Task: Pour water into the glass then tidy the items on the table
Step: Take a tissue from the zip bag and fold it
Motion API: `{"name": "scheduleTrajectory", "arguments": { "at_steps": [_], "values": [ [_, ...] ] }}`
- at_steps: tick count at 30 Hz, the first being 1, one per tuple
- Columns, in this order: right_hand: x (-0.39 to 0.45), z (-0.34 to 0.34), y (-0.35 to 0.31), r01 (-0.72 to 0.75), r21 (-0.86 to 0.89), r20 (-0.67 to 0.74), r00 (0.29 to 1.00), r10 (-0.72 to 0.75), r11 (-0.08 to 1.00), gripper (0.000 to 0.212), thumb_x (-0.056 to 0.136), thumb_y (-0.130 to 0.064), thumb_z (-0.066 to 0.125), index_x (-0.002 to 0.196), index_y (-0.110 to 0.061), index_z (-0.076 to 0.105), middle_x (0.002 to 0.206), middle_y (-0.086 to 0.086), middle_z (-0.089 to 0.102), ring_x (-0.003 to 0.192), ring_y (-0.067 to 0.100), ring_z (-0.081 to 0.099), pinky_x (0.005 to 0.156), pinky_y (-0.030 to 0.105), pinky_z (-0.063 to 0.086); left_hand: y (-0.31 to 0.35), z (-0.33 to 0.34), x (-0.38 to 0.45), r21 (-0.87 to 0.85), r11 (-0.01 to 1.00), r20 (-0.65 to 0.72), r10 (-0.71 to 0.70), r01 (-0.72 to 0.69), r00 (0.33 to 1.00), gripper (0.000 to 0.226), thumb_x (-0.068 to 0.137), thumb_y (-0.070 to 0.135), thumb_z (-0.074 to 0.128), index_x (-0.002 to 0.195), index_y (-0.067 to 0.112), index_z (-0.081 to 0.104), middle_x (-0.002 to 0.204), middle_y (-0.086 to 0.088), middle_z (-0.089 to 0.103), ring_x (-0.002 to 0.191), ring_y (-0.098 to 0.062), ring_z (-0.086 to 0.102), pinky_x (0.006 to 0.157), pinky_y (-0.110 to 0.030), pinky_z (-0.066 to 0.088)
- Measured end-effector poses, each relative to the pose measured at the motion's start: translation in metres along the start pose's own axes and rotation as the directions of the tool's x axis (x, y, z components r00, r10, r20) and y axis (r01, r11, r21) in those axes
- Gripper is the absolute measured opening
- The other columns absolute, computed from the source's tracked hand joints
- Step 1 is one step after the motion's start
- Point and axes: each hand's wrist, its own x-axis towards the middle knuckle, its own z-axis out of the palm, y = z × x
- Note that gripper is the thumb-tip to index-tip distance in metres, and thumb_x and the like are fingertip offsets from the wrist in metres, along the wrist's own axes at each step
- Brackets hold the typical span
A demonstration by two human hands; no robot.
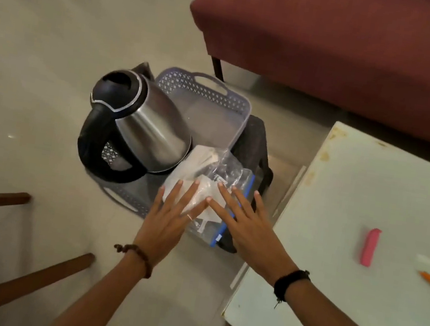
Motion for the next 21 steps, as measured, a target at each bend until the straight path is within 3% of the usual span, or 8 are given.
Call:
{"name": "scheduleTrajectory", "arguments": {
  "at_steps": [3, 5, 8, 11, 14, 16, 19, 21],
  "values": [
    [0.001, 0.006, 0.002, 0.004, -0.059, -0.046, 0.999, -0.007, 0.998, 0.101, 0.063, 0.001, 0.075, 0.145, -0.021, 0.019, 0.151, 0.014, 0.025, 0.136, 0.037, 0.027, 0.102, 0.061, 0.023, -0.007, 0.002, 0.006, -0.307, 0.951, -0.102, 0.010, -0.041, 0.995, 0.082, 0.070, -0.001, 0.075, 0.138, 0.022, 0.036, 0.144, -0.010, 0.042, 0.130, -0.034, 0.043, 0.098, -0.056, 0.044],
    [-0.004, 0.000, 0.004, -0.022, -0.047, -0.054, 0.998, 0.020, 0.999, 0.099, 0.066, -0.003, 0.076, 0.145, -0.020, 0.019, 0.151, 0.015, 0.029, 0.137, 0.037, 0.025, 0.103, 0.063, 0.025, -0.005, -0.005, 0.005, -0.629, 0.777, -0.136, -0.082, -0.022, 0.987, 0.063, 0.086, 0.000, 0.057, 0.136, 0.030, 0.034, 0.148, 0.001, 0.031, 0.136, -0.026, 0.035, 0.106, -0.046, 0.038],
    [-0.020, -0.024, 0.010, -0.056, 0.031, -0.139, 0.988, 0.060, 0.998, 0.083, 0.073, -0.023, 0.076, 0.141, -0.014, 0.029, 0.146, 0.013, 0.040, 0.135, 0.032, 0.031, 0.107, 0.061, 0.020, 0.006, -0.031, 0.005, -0.847, 0.530, -0.174, -0.215, -0.034, 0.961, 0.044, 0.093, 0.014, 0.045, 0.131, 0.036, 0.038, 0.145, 0.004, 0.037, 0.134, -0.018, 0.038, 0.107, -0.032, 0.037],
    [-0.045, -0.055, 0.021, -0.082, 0.113, -0.316, 0.942, 0.114, 0.990, 0.058, 0.077, -0.016, 0.071, 0.129, -0.010, 0.048, 0.132, 0.012, 0.057, 0.124, 0.030, 0.050, 0.106, 0.063, 0.019, 0.019, -0.067, 0.011, -0.906, 0.417, -0.195, -0.246, -0.078, 0.950, 0.036, 0.093, 0.018, 0.044, 0.126, 0.032, 0.048, 0.142, 0.006, 0.043, 0.132, -0.010, 0.040, 0.109, -0.026, 0.037],
    [-0.073, -0.090, 0.033, -0.139, 0.278, -0.420, 0.872, 0.251, 0.950, 0.023, 0.091, -0.017, 0.053, 0.114, -0.011, 0.053, 0.111, 0.015, 0.069, 0.108, 0.029, 0.063, 0.109, 0.056, 0.026, 0.038, -0.103, 0.023, -0.874, 0.464, -0.228, -0.127, -0.145, 0.965, 0.037, 0.091, 0.023, 0.044, 0.127, 0.031, 0.045, 0.142, 0.013, 0.038, 0.135, -0.007, 0.034, 0.115, -0.051, 0.025],
    [-0.093, -0.113, 0.044, -0.211, 0.361, -0.426, 0.829, 0.362, 0.908, 0.034, 0.099, -0.030, 0.030, 0.108, -0.010, 0.056, 0.100, 0.014, 0.072, 0.096, 0.024, 0.066, 0.108, 0.046, 0.025, 0.059, -0.127, 0.030, -0.852, 0.472, -0.290, -0.063, -0.227, 0.955, 0.039, 0.086, 0.027, 0.055, 0.125, 0.032, 0.046, 0.137, 0.013, 0.043, 0.133, -0.007, 0.037, 0.114, -0.055, 0.023],
    [-0.132, -0.135, 0.059, -0.292, 0.426, -0.377, 0.803, 0.462, 0.856, 0.034, 0.094, -0.021, 0.031, 0.104, -0.009, 0.062, 0.094, 0.008, 0.071, 0.089, 0.011, 0.055, 0.105, 0.033, 0.025, 0.100, -0.157, 0.040, -0.901, 0.284, -0.357, -0.058, -0.327, 0.932, 0.027, 0.080, 0.028, 0.061, 0.107, 0.032, 0.059, 0.115, 0.014, 0.063, 0.113, -0.002, 0.058, 0.110, -0.032, 0.034],
    [-0.161, -0.142, 0.068, -0.346, 0.461, -0.334, 0.786, 0.521, 0.817, 0.033, 0.091, -0.016, 0.032, 0.102, -0.011, 0.063, 0.090, 0.002, 0.069, 0.087, 0.010, 0.051, 0.099, 0.025, 0.030, 0.135, -0.168, 0.047, -0.942, 0.110, -0.327, -0.086, -0.317, 0.941, 0.017, 0.078, 0.020, 0.067, 0.091, 0.030, 0.067, 0.094, 0.017, 0.071, 0.092, -0.001, 0.066, 0.091, -0.015, 0.046]
  ]
}}
